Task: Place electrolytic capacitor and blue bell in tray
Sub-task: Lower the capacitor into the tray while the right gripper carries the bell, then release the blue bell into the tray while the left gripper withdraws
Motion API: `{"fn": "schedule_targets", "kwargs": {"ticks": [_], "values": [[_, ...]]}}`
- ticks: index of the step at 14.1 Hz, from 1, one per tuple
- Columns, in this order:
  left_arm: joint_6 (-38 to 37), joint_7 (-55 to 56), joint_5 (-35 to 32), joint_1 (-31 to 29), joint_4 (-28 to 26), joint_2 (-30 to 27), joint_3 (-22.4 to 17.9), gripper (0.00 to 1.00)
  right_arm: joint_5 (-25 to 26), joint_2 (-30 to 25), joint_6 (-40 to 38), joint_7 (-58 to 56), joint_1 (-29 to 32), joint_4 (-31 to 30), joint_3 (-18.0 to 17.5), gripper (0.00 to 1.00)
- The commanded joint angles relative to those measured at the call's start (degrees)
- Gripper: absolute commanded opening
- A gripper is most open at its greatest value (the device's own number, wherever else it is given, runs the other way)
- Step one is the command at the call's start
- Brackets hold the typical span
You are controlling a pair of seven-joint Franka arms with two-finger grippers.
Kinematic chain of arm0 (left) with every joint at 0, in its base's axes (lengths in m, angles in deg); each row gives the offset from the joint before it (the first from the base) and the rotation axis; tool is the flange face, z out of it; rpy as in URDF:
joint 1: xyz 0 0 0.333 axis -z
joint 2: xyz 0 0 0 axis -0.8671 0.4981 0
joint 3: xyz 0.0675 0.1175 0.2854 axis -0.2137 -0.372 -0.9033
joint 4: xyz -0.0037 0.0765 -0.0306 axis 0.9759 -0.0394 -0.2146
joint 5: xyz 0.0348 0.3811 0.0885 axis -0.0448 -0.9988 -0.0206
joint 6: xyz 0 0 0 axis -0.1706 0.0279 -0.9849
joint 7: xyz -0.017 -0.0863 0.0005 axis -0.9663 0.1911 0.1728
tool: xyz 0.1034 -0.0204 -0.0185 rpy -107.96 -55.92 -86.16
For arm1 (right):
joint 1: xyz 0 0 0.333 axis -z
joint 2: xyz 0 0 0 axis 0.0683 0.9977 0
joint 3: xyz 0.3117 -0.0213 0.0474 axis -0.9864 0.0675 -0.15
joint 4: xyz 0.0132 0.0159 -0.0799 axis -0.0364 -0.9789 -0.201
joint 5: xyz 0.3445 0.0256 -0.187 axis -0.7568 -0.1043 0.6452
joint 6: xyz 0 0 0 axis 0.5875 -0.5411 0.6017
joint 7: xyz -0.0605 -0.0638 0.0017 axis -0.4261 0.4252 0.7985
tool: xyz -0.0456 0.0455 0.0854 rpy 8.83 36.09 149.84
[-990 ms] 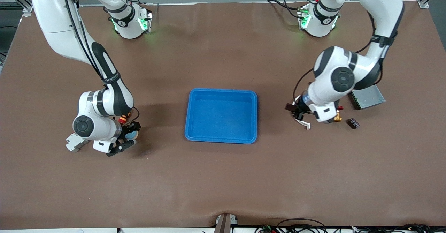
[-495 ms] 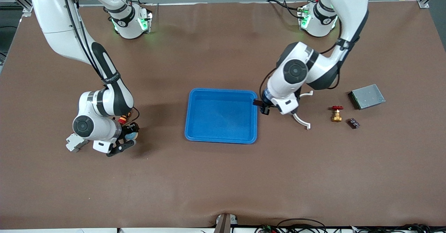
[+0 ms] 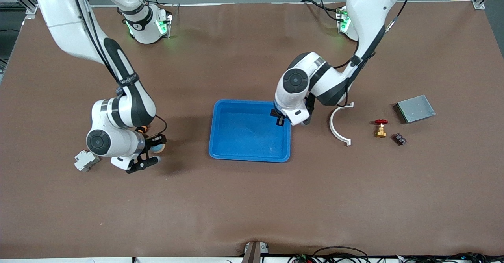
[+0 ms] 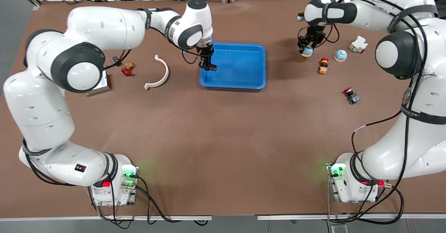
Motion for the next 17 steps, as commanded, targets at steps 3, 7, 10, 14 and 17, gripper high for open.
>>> {"fn": "schedule_targets", "kwargs": {"ticks": [3,7,10,14,17], "values": [[-0.46,2.24,-3.19,1.98,4.39,5.54,-0.74,0.0,-4.2,-5.29,-3.05,14.42,-3.69,-1.17,-2.62,0.0],[-0.54,2.94,-4.16,1.55,4.39,5.46,-0.91,0.97,-4.28,-5.56,-1.47,29.62,-11.51,-0.2,-2.62,0.0],[-1.25,4.26,-4.34,1.72,4.39,4.14,-1.35,1.0,-4.2,-5.21,2.04,38.87,-17.14,-0.03,-2.53,0.0],[-10.79,1.47,-8.99,-0.29,4.21,-2.26,-1.79,1.0,-4.2,-4.42,7.04,45.37,-22.06,-0.29,-2.44,0.0],[-18.46,-9.58,-8.74,-4.59,3.6,-7.18,-1.62,1.0,-4.11,-2.31,10.04,46.62,-23.3,-0.38,-2.44,0.0]]}}
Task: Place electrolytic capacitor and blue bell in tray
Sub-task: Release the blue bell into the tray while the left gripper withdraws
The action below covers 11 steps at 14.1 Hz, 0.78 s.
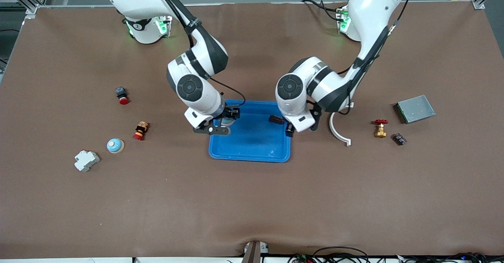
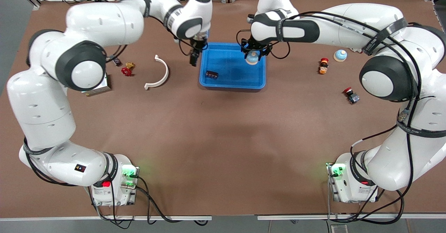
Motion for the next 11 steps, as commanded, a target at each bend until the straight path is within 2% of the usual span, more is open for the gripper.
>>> {"fn": "schedule_targets", "kwargs": {"ticks": [1,4,11], "values": [[-3.46,-8.2,-0.23,-5.08,-2.39,-5.72,0.25,1.0,-0.23,2.1,2.17,0.97,-0.73,0.11,0.64,0.0],[-3.46,-16.79,0.12,-10.45,-4.5,-8.62,0.43,1.0,0.39,4.39,3.75,0.79,-1.16,-0.16,0.81,0.0],[-5.57,-37.63,1.62,-21.26,-7.31,-9.07,0.43,1.0,1.44,7.47,5.69,0.79,-1.96,-0.25,0.99,0.01]]}}
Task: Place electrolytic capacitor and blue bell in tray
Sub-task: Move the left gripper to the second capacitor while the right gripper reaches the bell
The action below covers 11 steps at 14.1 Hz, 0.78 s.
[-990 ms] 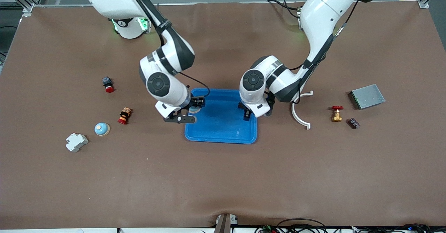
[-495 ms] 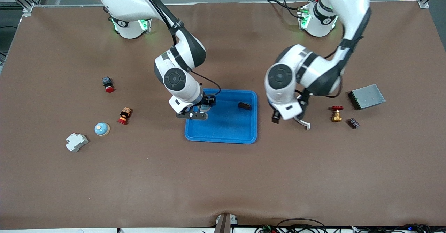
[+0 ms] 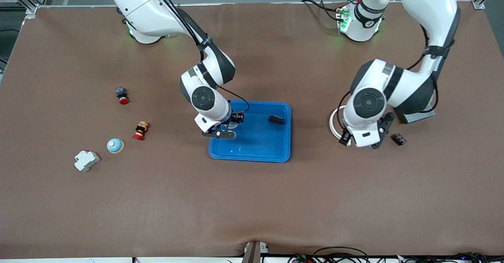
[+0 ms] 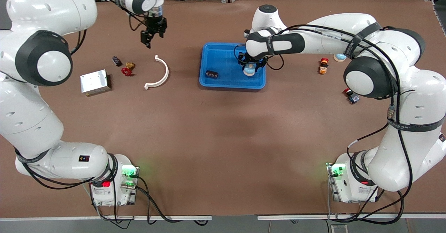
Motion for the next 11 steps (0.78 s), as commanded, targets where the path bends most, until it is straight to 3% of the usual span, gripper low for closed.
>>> {"fn": "schedule_targets", "kwargs": {"ticks": [1,5,7,8,9,10,11], "values": [[-0.48,-7.76,0.64,-5.29,-2.99,-1.56,0.51,1.0,1.06,0.44,0.7,0.52,-1.16,0.13,0.78,0.01],[2.32,-16.29,-0.06,-11.8,-5.97,-0.6,0.42,1.0,1.24,1.58,2.2,0.52,-1.69,0.04,0.78,0.05],[7.32,-20.68,-2.77,-16.09,-9.13,-0.59,0.42,1.0,1.24,1.58,2.2,0.52,-1.69,0.04,0.69,0.2],[10.83,-22.36,-3.57,-17.77,-11.15,-0.77,0.42,1.0,1.24,1.5,1.85,0.52,-1.6,0.13,0.69,0.4],[14.43,-22.81,-3.67,-18.92,-12.73,-0.94,0.42,1.0,1.24,1.32,1.5,0.52,-1.6,0.13,0.78,0.83],[17.34,-23.6,-4.28,-20.33,-13.62,-0.68,0.42,1.0,1.24,1.15,1.41,0.52,-1.6,0.22,0.69,1.0],[19.28,-25.08,-5.41,-21.21,-14.06,-0.33,0.42,1.0,1.15,0.45,1.06,0.34,-1.43,0.31,0.69,1.0]]}}
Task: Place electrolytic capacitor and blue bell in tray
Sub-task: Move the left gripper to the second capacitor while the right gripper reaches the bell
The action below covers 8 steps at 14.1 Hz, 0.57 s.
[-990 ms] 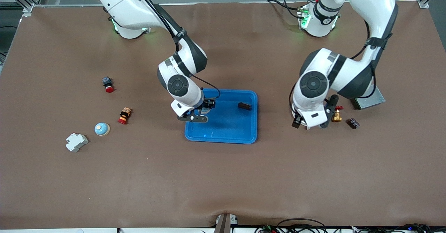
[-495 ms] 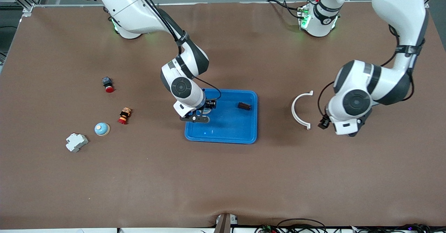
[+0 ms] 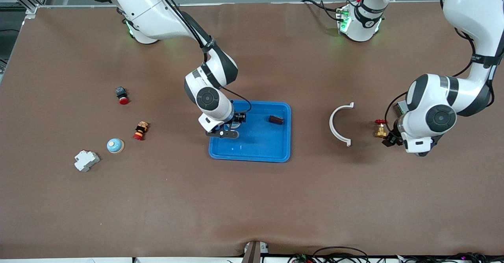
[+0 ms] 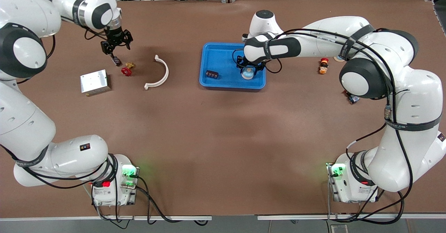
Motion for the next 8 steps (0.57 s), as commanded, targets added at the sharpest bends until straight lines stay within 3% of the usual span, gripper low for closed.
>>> {"fn": "schedule_targets", "kwargs": {"ticks": [1,4,6,8], "values": [[5.69,-3.0,-2.77,-2.94,-2.36,0.58,0.61,1.0,0.76,-3.67,-2.29,0.01,-0.2,0.29,0.54,1.0],[13.77,-6.34,-6.45,-6.19,-4.63,2.78,0.52,1.0,0.59,-12.37,-17.01,-4.01,4.87,4.23,0.63,1.0],[16.78,-6.44,-9.97,-8.57,-5.26,3.92,0.61,0.98,0.59,-16.33,-29.23,-16.45,11.28,8.1,0.63,1.0],[18.89,-6.52,-10.51,-8.75,-5.78,4.63,0.52,0.93,0.59,-20.55,-32.17,-30.6,18.83,7.25,0.72,1.0]]}}
